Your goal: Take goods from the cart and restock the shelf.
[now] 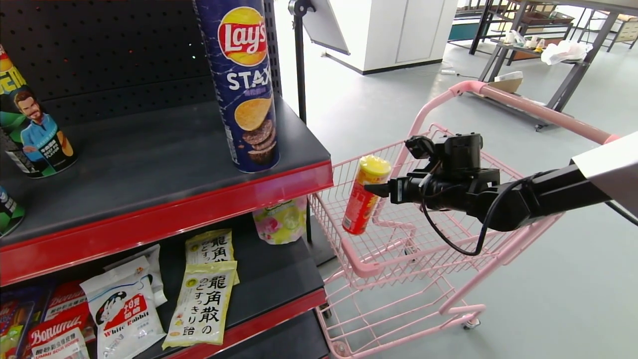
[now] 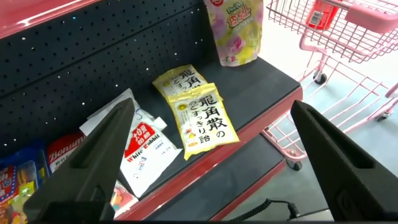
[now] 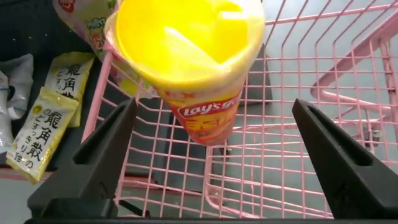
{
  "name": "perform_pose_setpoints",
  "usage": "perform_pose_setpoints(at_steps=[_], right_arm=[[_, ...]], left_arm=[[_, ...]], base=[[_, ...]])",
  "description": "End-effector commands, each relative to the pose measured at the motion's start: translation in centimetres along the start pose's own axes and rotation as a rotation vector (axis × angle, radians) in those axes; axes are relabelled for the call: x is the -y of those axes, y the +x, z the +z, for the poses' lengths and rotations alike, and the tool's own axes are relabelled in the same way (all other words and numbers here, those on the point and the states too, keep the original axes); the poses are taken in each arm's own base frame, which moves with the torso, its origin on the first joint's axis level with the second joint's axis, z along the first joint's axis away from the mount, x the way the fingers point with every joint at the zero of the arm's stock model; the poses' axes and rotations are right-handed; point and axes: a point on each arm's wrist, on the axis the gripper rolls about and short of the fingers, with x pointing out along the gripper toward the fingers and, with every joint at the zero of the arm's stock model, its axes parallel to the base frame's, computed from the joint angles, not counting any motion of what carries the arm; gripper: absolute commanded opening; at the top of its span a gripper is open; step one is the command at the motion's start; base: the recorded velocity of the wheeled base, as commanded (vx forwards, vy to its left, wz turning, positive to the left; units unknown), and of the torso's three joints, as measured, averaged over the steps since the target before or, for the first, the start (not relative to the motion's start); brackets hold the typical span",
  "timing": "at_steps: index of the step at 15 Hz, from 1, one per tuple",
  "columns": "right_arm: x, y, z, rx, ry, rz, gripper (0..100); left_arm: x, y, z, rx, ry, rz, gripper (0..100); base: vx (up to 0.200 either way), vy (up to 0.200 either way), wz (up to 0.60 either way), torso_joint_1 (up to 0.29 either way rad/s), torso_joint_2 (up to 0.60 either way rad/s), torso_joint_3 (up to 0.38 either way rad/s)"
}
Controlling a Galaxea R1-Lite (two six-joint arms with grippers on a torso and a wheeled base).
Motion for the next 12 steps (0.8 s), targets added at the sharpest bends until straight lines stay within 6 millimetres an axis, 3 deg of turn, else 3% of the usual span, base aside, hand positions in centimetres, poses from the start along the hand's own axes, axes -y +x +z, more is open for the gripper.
perform_pose_setpoints(at_steps=[1, 7, 12], right_arm=[[0.0, 1.0, -0.4, -0.008, 0.011, 0.007, 100], [0.2, 4.1, -2.0, 0.043, -0.001, 0.029, 100], [0.2, 7.3, -1.5, 0.091, -0.017, 0.057, 100]], left_arm=[[0.0, 0.1, -0.2, -0.007, 0.000, -0.001, 100], [0.1, 0.3, -0.8, -0.031, 0.003, 0.016, 100], [0.1, 0.4, -1.1, -0.045, 0.004, 0.030, 100]], base=[[0.000, 0.000, 0.00, 0.000, 0.00, 0.000], [0.000, 0.000, 0.00, 0.000, 0.00, 0.000], [0.000, 0.000, 0.00, 0.000, 0.00, 0.000]])
